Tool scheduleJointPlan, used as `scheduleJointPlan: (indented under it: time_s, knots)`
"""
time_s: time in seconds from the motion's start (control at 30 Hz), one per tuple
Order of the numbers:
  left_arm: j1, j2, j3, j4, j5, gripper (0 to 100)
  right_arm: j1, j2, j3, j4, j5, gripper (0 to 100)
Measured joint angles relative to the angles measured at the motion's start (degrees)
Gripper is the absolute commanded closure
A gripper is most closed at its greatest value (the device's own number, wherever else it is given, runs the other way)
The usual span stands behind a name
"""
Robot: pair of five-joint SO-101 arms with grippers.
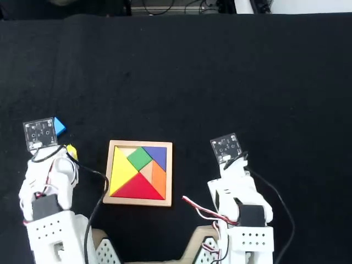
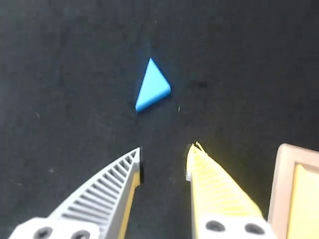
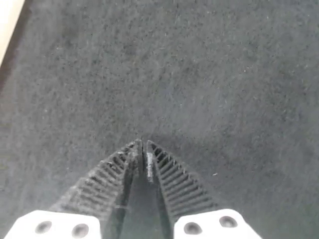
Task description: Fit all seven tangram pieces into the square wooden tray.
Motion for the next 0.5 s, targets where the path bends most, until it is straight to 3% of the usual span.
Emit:
scheduleJointPlan:
  time_s: [0.3,0.5]
  knots:
    - [-5.01,-21.98,0.0,10.73,-0.62,84,-0.44,-0.44,0.0,0.0,0.0,98.7]
    - [-2.11,-13.19,-9.41,15.82,-0.62,84,-6.95,-0.62,0.0,0.0,0.0,98.7]
